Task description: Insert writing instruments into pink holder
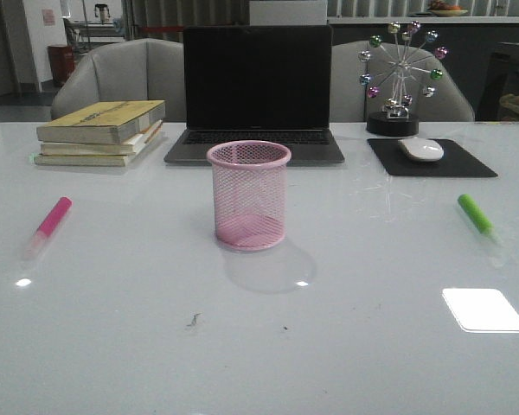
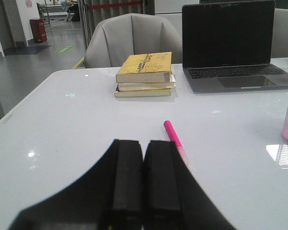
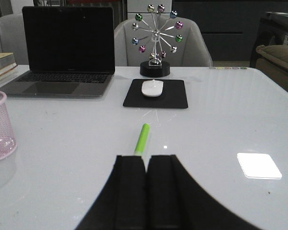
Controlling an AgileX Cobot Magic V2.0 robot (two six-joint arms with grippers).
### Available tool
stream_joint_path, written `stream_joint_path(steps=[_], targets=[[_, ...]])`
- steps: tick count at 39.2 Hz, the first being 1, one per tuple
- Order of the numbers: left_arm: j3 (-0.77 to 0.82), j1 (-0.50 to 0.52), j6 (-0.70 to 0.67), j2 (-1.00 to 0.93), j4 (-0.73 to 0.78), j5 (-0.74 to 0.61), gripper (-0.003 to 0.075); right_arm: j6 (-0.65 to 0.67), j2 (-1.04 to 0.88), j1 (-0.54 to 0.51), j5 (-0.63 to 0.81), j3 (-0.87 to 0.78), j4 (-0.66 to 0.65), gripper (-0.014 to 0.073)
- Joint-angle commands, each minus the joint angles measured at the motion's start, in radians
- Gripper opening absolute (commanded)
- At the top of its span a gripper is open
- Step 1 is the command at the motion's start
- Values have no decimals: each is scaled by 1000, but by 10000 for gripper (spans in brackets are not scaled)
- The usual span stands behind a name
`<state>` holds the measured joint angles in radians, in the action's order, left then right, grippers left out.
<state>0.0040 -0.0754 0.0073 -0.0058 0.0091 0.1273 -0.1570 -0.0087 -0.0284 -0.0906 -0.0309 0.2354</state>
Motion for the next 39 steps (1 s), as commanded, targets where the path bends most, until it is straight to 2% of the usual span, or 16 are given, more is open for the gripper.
stream_joint_path(steps=[1,5,8,10,17,21,31,39], targets=[[4,-4,-7,-14,-60,-109,92,6,-20,2,162,-1,59,20],[0,-4,-7,-14,-95,-225,92,44,-20,2,241,14,218,20],[-35,-4,-7,-14,-117,-270,92,42,-20,2,222,56,218,20],[-60,-4,-7,-12,-117,-263,92,41,-20,2,207,94,189,20],[-204,-4,-7,27,-117,-241,92,41,11,2,104,297,-57,20],[-297,-4,-7,90,-117,-236,92,41,81,2,40,385,-121,20],[-539,-4,-7,399,-77,-208,92,41,451,2,-9,559,-160,20],[-598,-4,-7,664,-77,-206,92,41,743,2,-48,660,-160,20]])
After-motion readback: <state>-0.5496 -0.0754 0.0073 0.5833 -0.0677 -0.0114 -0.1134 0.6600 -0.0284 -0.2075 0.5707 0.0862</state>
